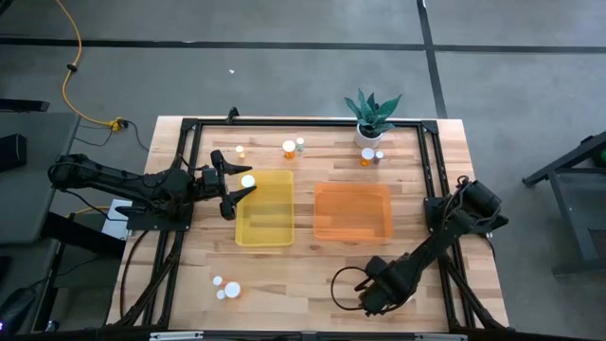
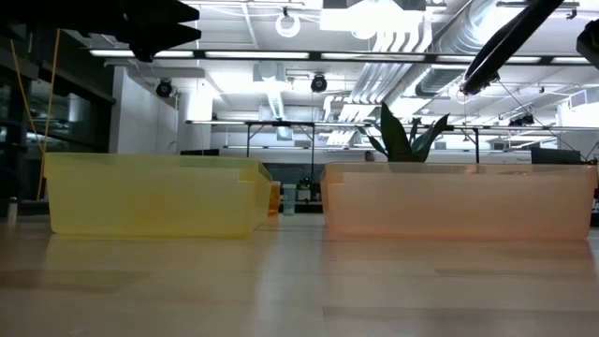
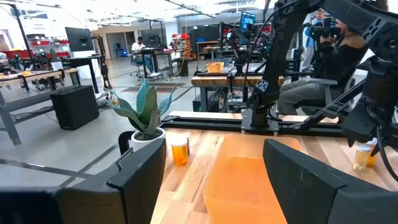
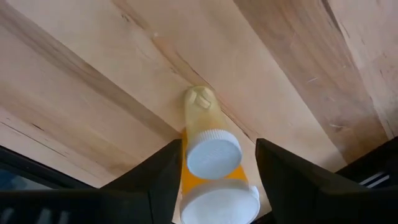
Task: Pick and place medicine bottles into bin by pill shape (circle, oval)
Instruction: Put the bottom small yellow tablet bottle into the orange bin
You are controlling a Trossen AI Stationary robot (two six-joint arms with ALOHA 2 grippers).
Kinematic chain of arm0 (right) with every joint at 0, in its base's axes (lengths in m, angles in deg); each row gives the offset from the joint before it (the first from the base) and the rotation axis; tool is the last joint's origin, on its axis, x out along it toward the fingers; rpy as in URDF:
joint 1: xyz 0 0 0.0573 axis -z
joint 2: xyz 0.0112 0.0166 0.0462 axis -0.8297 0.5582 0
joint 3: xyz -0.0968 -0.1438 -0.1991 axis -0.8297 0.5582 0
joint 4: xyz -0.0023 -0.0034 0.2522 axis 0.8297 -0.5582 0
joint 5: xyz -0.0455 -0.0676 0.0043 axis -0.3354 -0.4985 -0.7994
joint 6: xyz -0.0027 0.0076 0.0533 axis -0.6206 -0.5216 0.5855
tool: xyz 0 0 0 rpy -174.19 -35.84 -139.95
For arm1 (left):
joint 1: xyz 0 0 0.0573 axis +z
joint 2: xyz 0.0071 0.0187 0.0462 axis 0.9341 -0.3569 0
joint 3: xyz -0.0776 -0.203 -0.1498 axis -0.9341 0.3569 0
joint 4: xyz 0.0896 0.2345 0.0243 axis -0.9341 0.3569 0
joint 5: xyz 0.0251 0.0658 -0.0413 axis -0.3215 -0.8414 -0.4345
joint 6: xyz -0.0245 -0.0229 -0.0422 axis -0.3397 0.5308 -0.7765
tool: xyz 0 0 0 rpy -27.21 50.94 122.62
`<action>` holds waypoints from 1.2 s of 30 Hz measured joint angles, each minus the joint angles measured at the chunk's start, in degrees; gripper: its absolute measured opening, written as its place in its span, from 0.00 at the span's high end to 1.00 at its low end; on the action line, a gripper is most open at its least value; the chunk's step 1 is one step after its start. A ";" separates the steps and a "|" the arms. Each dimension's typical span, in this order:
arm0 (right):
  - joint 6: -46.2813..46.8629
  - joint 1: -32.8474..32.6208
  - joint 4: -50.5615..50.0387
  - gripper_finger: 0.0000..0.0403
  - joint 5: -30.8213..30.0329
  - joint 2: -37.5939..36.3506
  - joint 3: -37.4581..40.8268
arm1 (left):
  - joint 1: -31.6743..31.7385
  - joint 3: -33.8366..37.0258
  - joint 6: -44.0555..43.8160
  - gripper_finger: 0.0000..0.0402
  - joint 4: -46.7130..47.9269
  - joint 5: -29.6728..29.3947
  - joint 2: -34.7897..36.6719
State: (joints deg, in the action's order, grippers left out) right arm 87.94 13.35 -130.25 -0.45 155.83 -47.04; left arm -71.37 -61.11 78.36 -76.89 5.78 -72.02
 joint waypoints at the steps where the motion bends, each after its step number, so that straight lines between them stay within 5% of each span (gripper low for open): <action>1: -0.27 0.00 -0.02 0.54 0.02 0.00 0.00 | 0.00 0.00 0.00 0.36 -0.01 0.00 -0.01; 12: -1.14 0.00 -0.10 0.70 0.01 0.00 0.00 | 0.00 0.00 0.00 0.36 -0.01 0.00 0.00; 21: -10.07 1.58 -3.88 0.74 -0.10 -0.51 -3.12 | -0.02 0.00 0.00 0.36 -0.01 0.00 -0.01; 25: -19.37 2.62 -4.04 0.74 -5.38 -1.56 -7.53 | -0.02 0.00 0.00 0.36 -0.01 0.00 -0.01; 30: -32.27 3.51 -5.33 0.74 -19.23 -3.18 -14.88 | -0.02 0.00 0.00 0.36 -0.01 0.00 -0.01; 36: -33.35 6.99 -23.68 0.74 -33.95 -3.64 -21.34 | -0.02 0.00 -0.02 0.36 0.01 0.00 -0.01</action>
State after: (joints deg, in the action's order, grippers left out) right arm 54.59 20.34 -153.94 -34.40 152.19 -68.38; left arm -71.40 -61.11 78.34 -76.88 5.78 -72.03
